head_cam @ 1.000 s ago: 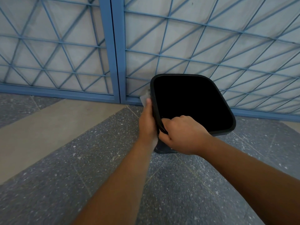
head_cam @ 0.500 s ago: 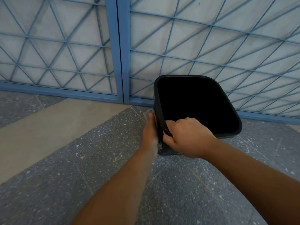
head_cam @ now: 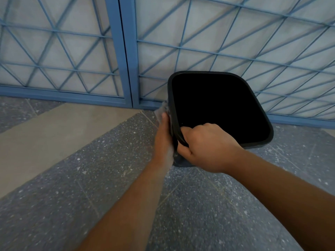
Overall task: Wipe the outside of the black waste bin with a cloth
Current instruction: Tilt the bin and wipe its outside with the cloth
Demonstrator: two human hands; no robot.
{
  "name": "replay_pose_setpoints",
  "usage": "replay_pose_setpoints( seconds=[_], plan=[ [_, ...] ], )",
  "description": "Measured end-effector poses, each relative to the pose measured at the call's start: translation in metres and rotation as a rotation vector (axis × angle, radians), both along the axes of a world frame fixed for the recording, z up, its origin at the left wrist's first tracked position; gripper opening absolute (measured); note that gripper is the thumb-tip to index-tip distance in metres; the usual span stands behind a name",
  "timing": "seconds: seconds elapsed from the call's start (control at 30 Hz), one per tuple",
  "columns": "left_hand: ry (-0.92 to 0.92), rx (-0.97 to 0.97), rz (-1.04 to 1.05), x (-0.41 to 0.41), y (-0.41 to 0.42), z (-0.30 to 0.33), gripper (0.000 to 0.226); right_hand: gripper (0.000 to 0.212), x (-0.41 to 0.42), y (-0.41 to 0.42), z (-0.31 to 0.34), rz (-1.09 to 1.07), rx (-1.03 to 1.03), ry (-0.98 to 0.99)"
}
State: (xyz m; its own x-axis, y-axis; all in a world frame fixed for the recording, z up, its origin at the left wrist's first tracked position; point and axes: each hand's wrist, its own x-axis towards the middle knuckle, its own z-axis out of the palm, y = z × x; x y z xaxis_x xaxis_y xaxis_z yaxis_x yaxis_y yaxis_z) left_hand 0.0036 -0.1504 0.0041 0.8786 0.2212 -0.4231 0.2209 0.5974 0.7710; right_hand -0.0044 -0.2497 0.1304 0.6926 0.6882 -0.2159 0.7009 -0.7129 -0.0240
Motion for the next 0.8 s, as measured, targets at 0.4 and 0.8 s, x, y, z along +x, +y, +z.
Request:
replay_pose_setpoints(
  seconds=[0.4, 0.8],
  plan=[
    [0.099, 0.022, 0.023, -0.011, -0.007, -0.023, 0.053, 0.025, -0.002, -0.002, 0.001, 0.006, -0.01, -0.009],
    [0.064, -0.02, -0.049, -0.004, -0.005, -0.016, 0.054, 0.026, -0.001, -0.002, 0.003, 0.002, -0.017, -0.004]
  ],
)
